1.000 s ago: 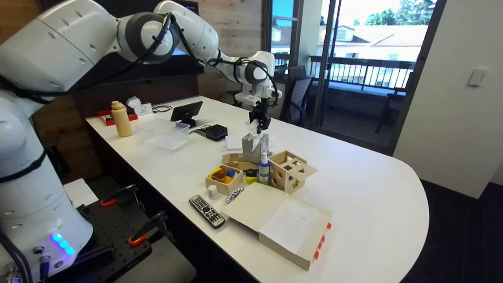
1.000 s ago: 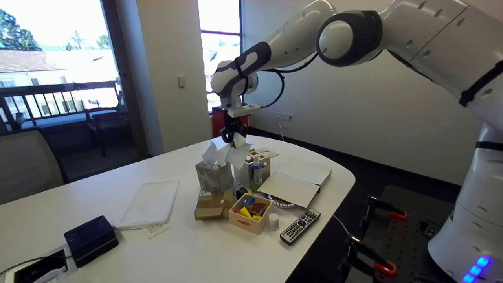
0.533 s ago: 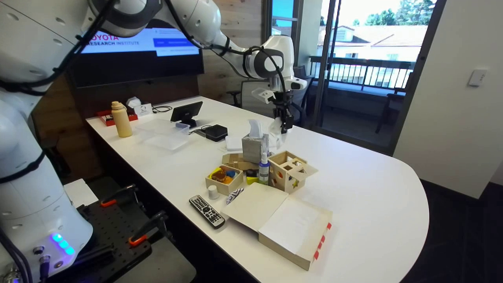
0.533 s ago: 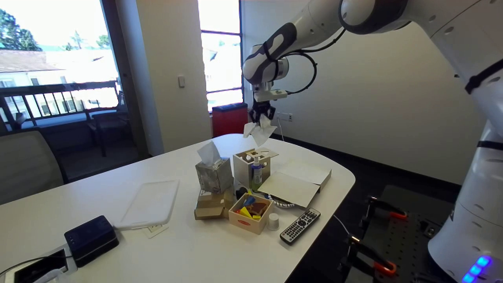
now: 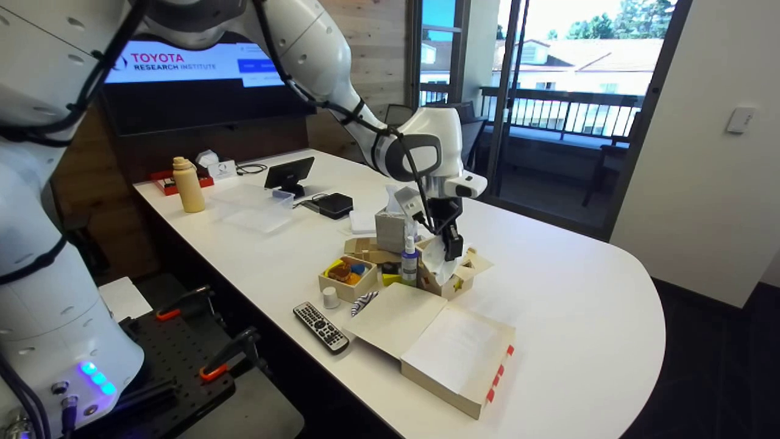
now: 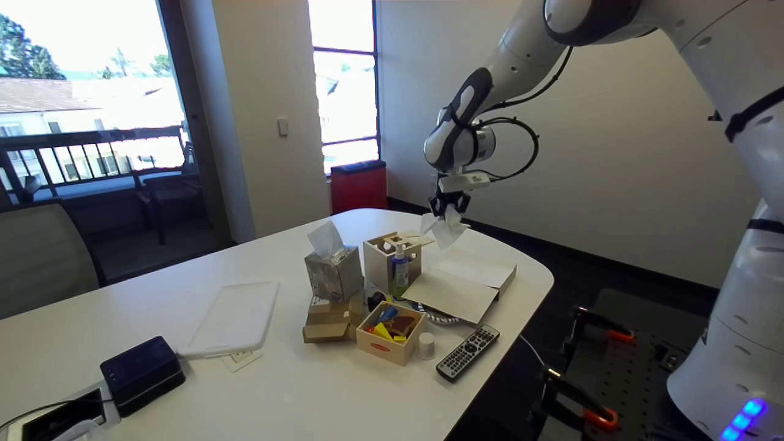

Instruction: Use the napkin to wipe the book

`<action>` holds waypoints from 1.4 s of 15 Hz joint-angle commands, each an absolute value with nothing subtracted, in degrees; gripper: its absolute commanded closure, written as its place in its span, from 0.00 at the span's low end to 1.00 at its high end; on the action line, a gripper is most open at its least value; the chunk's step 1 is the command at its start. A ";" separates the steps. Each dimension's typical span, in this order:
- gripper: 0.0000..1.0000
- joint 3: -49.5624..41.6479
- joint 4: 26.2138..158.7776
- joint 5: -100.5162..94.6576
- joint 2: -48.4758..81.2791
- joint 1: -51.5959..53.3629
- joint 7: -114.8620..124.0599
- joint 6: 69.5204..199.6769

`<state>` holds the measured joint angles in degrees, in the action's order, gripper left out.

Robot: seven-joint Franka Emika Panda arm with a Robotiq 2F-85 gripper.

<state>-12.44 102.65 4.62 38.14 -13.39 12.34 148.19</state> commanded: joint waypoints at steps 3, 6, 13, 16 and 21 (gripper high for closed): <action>0.97 -10.13 104.34 7.43 42.02 -16.56 8.78 155.92; 0.97 -10.47 102.97 7.55 43.92 -17.86 8.49 156.60; 0.97 -8.76 96.13 8.65 50.54 -22.85 6.57 155.88; 0.97 -8.06 91.49 8.80 55.41 -24.32 5.23 155.71; 0.97 -7.96 86.33 8.65 61.09 -25.01 5.56 154.53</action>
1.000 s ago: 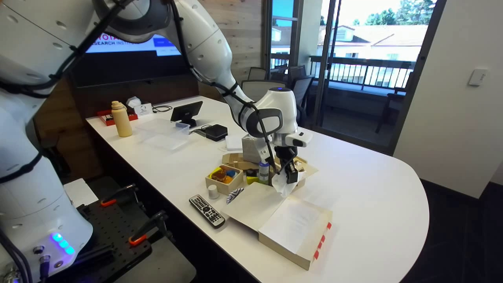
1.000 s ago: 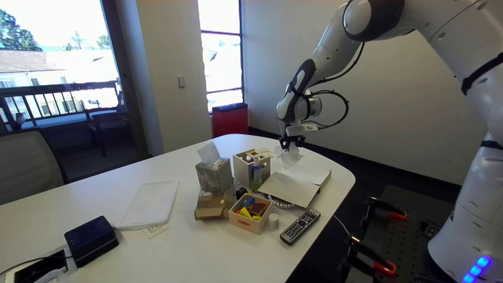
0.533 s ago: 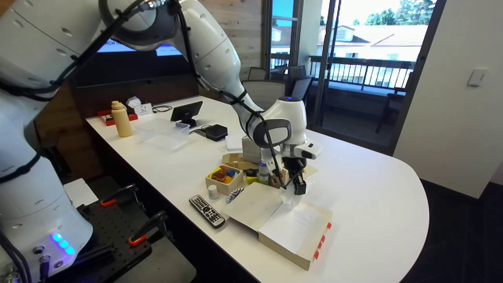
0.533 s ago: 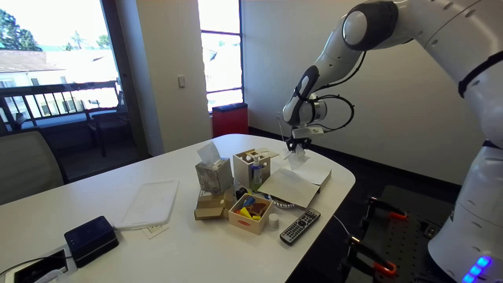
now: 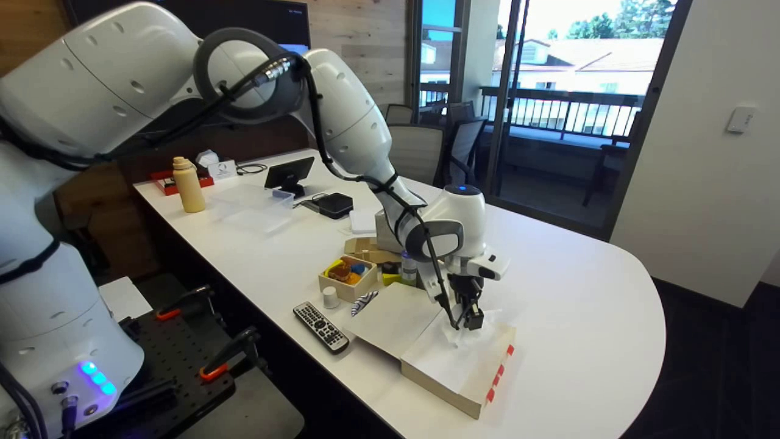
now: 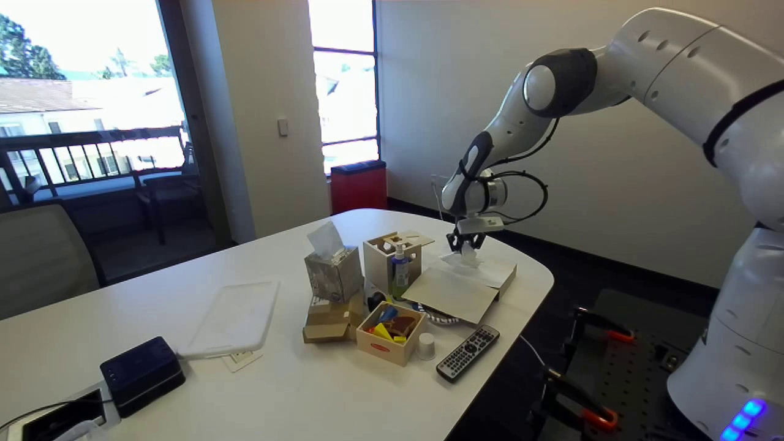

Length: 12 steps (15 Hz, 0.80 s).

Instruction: Use the napkin to wipe the book

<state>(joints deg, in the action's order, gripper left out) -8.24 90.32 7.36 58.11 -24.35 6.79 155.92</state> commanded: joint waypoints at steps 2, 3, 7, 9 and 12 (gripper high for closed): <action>0.97 -8.70 85.27 8.76 62.56 -24.86 6.62 154.12; 0.97 -9.19 85.01 8.95 63.07 -24.77 7.30 154.45; 0.97 -13.00 84.58 9.11 63.87 -23.07 11.13 156.22; 0.97 -14.76 84.58 8.62 63.99 -22.10 12.73 156.20; 0.97 -9.98 83.67 9.49 63.89 -24.83 8.34 153.09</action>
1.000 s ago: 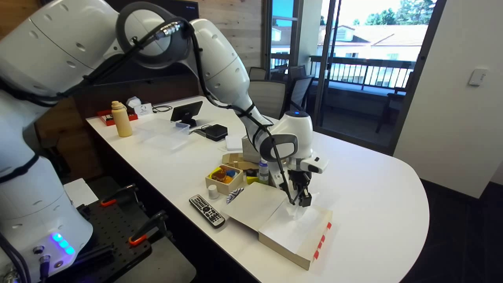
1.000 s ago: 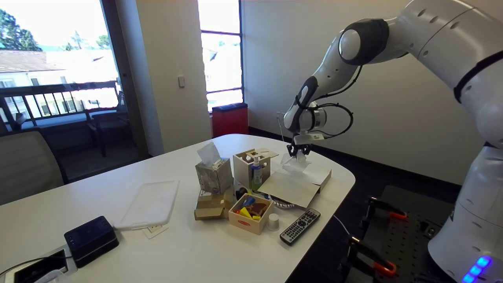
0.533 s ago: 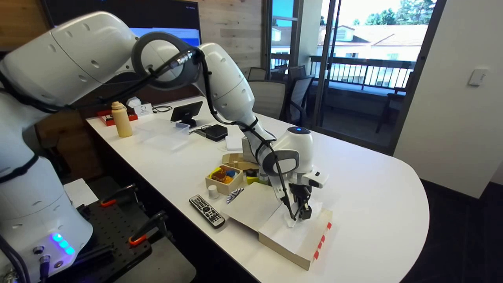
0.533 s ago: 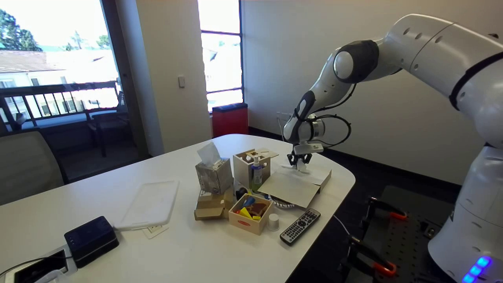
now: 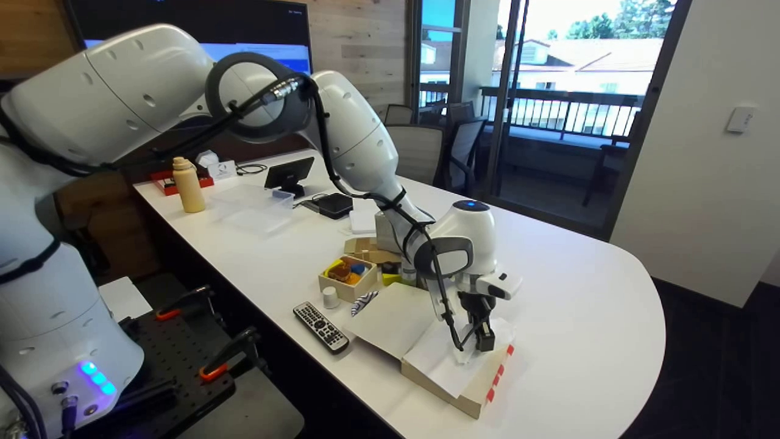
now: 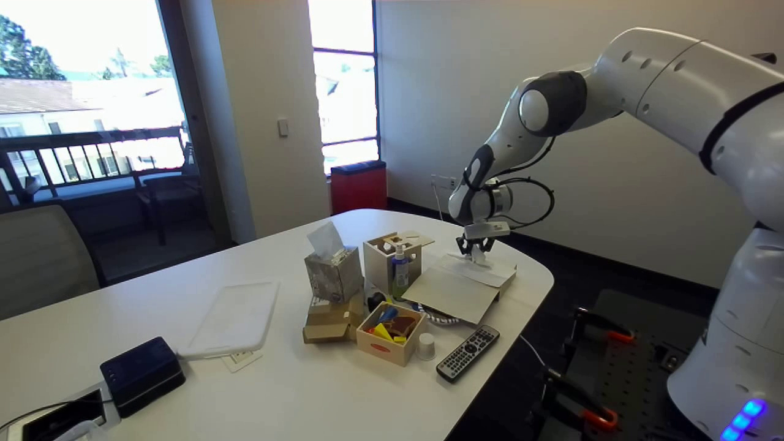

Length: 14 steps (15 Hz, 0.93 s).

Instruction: Use the napkin to wipe the book

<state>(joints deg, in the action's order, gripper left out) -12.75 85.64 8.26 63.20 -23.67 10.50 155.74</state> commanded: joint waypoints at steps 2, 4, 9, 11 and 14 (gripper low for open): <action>0.97 -6.55 83.17 10.05 64.00 -26.14 6.03 150.80; 0.97 -3.13 82.09 10.79 64.17 -27.44 2.83 148.77; 0.97 -0.65 80.45 12.69 63.21 -27.81 -0.35 139.88; 0.97 -3.48 80.44 11.95 62.57 -26.00 2.67 135.85; 0.97 -9.26 80.84 10.44 62.38 -22.58 9.24 136.17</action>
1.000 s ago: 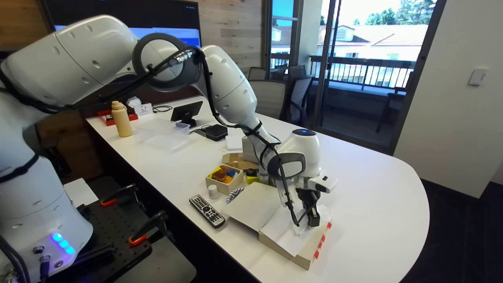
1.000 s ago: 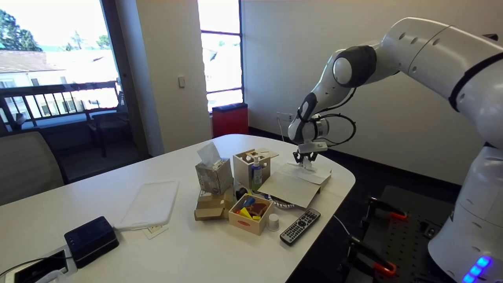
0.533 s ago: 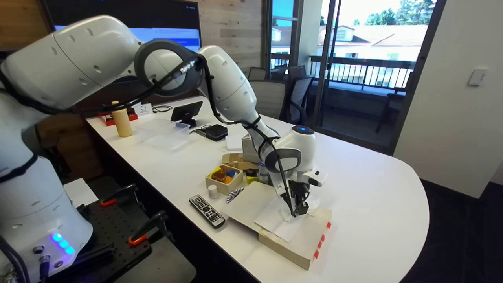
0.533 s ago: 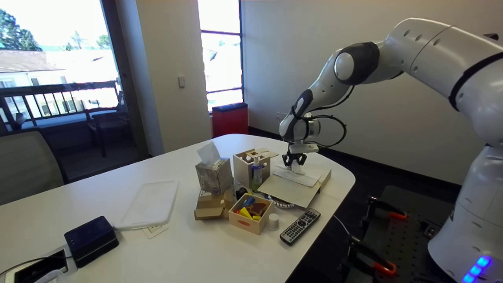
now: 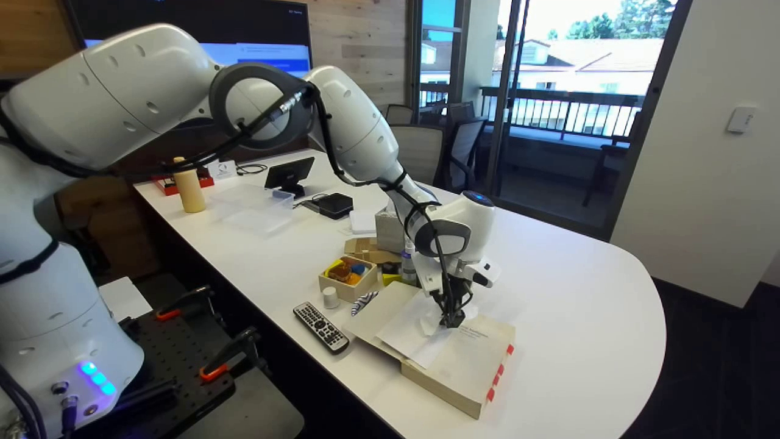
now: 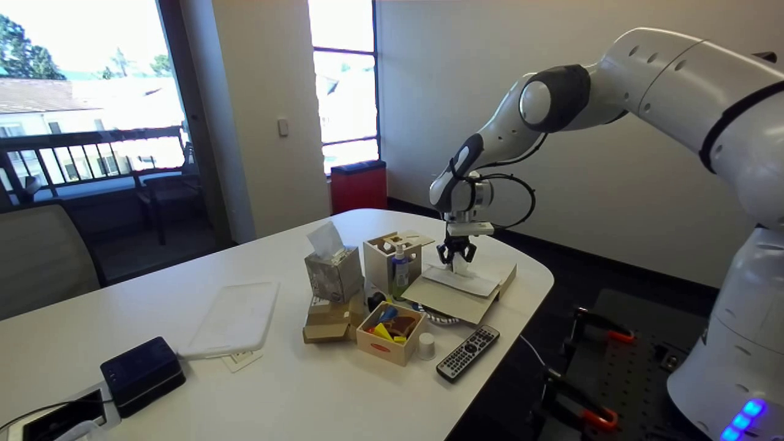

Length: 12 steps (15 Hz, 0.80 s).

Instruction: Use the napkin to wipe the book

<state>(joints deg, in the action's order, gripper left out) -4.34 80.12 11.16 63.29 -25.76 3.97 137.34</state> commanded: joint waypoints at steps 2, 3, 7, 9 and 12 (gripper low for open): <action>0.97 -12.08 81.37 9.92 62.42 -20.90 12.31 138.06; 0.97 -13.18 81.21 9.67 62.69 -20.24 13.48 138.66; 0.97 -17.60 80.74 7.86 64.07 -17.42 18.99 140.62; 0.97 -19.07 80.22 7.30 65.01 -16.76 21.31 140.68; 0.97 -21.22 80.23 6.24 66.00 -16.08 24.53 139.36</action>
